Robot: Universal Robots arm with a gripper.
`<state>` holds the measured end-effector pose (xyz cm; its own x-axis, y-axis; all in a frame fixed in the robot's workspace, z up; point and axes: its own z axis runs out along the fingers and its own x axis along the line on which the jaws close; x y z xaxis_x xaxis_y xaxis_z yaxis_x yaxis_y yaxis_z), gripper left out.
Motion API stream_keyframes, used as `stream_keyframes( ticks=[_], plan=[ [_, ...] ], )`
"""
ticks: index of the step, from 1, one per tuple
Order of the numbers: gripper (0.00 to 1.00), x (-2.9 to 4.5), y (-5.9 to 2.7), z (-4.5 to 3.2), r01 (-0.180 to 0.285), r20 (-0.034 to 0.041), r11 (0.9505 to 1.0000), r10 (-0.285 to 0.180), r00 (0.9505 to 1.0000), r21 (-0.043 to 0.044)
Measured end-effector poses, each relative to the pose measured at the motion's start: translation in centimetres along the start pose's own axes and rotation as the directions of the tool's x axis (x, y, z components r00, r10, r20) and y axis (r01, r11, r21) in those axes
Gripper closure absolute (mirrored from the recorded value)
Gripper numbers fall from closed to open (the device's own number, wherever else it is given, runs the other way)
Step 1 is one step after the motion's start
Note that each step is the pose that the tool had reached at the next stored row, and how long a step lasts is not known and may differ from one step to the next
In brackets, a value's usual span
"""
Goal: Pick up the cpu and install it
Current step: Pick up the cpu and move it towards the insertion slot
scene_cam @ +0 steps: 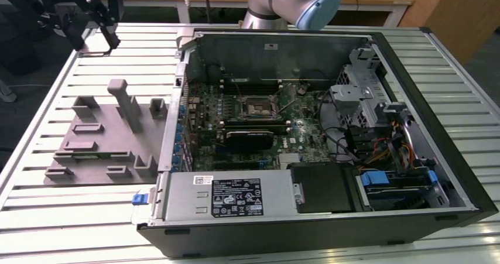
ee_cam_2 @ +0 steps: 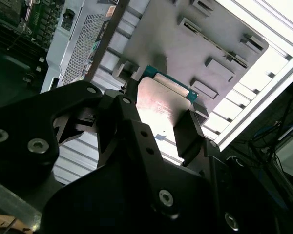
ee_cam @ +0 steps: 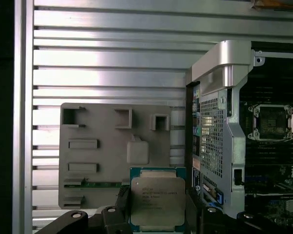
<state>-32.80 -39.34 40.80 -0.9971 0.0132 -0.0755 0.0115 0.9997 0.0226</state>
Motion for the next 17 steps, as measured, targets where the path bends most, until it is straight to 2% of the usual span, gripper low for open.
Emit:
stream_keyframes(
  ticks=[17],
  plan=[
    [0.46,-2.4,0.08,0.18,0.0,0.0,1.0,0.0,1.0,0.0]
  ],
)
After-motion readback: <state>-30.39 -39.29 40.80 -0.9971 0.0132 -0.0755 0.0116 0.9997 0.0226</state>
